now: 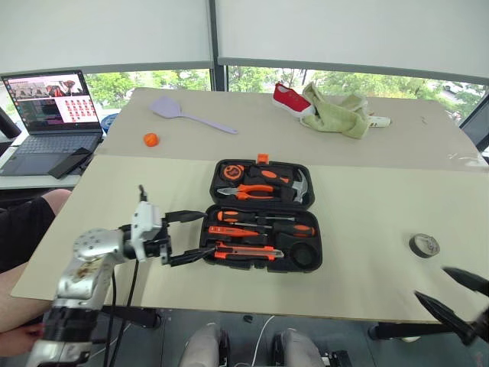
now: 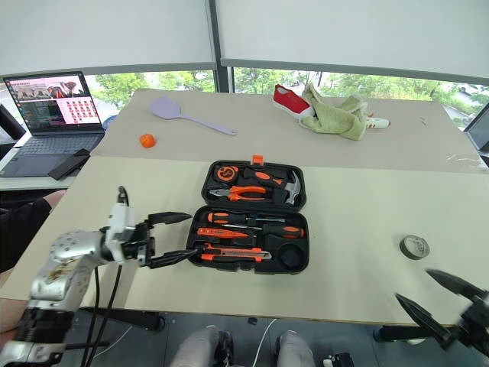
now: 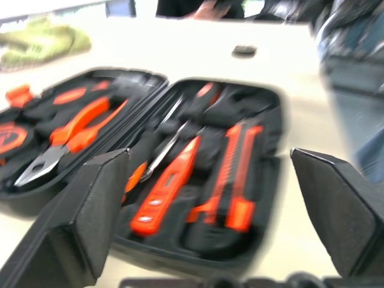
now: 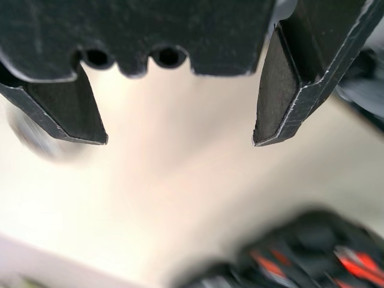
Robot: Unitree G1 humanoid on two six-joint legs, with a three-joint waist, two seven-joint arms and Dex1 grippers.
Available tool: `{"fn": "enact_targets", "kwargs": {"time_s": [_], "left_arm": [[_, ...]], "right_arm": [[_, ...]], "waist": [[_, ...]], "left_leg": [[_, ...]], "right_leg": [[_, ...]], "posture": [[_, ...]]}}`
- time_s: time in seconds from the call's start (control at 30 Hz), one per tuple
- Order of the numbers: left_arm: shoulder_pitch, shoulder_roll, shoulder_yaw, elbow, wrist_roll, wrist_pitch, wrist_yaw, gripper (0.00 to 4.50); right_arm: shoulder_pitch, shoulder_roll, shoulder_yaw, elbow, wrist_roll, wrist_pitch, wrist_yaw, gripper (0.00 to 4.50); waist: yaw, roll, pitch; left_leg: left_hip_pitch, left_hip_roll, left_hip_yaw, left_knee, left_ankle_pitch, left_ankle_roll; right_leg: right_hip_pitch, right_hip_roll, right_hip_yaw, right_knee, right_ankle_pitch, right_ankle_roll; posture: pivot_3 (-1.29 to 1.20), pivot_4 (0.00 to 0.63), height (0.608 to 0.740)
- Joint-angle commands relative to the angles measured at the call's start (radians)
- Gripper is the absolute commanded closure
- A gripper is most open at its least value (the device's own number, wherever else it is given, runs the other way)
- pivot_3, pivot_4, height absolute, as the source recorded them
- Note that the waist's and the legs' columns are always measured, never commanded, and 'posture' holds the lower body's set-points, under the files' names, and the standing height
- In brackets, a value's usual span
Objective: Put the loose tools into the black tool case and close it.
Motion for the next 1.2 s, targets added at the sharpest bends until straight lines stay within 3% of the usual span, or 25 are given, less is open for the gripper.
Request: {"fn": "enact_targets", "kwargs": {"time_s": [0.03,0.17,0.37,0.57,0.8,0.97,1.07,1.2], "left_arm": [[0.068,0.016,0.101,0.074,-0.031,-0.065,-0.038,0.08],[0.077,-0.016,0.094,0.027,-0.064,-0.045,-0.020,0.08],[-0.009,-0.061,-0.027,-0.110,-0.100,0.084,0.028,0.08],[-0.088,-0.111,-0.160,-0.156,-0.046,0.107,0.058,0.08],[-0.091,-0.128,-0.260,-0.231,-0.019,0.117,0.058,0.08],[-0.078,-0.124,-0.275,-0.254,-0.015,0.115,0.073,0.08],[-0.076,-0.130,-0.271,-0.267,-0.020,0.107,0.084,0.00],[-0.080,-0.136,-0.260,-0.266,-0.027,0.102,0.098,0.00]], "right_arm": [[0.055,0.039,-0.070,0.063,-0.017,-0.083,-0.016,0.00],[0.036,0.009,-0.059,0.032,-0.011,-0.059,-0.050,0.00],[-0.147,-0.295,0.054,-0.002,-0.055,0.194,-0.081,0.00],[-0.417,-0.513,0.311,0.155,-0.155,0.356,-0.057,0.00],[-0.771,-0.584,0.614,0.432,-0.324,0.406,-0.005,0.00],[-0.911,-0.559,0.713,0.559,-0.394,0.356,0.024,0.00],[-0.981,-0.535,0.764,0.633,-0.435,0.308,0.038,0.74],[-1.014,-0.530,0.784,0.664,-0.455,0.282,0.051,2.11]], "waist": [[-0.007,0.001,0.000],[-0.021,0.002,0.000],[-0.032,0.002,0.000],[-0.017,0.001,0.001],[-0.021,0.000,0.002],[-0.022,0.001,0.002],[-0.023,0.000,0.002],[-0.022,0.000,0.002]], "left_leg": [[0.001,0.000,0.000,0.000,0.000,-0.001],[0.001,0.001,0.000,-0.001,-0.001,-0.002],[0.002,-0.002,0.001,0.000,-0.001,-0.001],[-0.001,-0.002,0.000,0.000,0.005,0.006],[-0.004,-0.004,0.001,0.000,0.008,0.002],[-0.004,-0.003,0.002,0.000,0.008,0.002],[-0.003,-0.003,0.002,0.001,0.009,0.000],[-0.003,-0.003,0.002,0.001,0.010,-0.001]], "right_leg": [[0.000,0.000,0.000,0.000,-0.002,0.001],[0.000,-0.007,0.001,0.000,-0.005,-0.003],[0.001,-0.011,0.003,0.000,0.001,-0.004],[0.002,0.002,0.002,0.001,0.005,-0.004],[0.001,0.001,0.002,0.000,0.003,-0.003],[0.000,0.002,0.002,0.001,0.003,-0.002],[0.001,0.002,0.002,0.001,0.003,-0.002],[0.001,0.002,0.002,0.001,0.003,-0.002]], "posture": [[0.00,0.150,0.740],[0.00,0.150,0.740],[0.00,0.150,0.740],[0.00,0.150,0.740],[0.00,0.150,0.740],[0.00,0.150,0.740],[0.00,0.150,0.740],[0.00,0.150,0.740]]}}
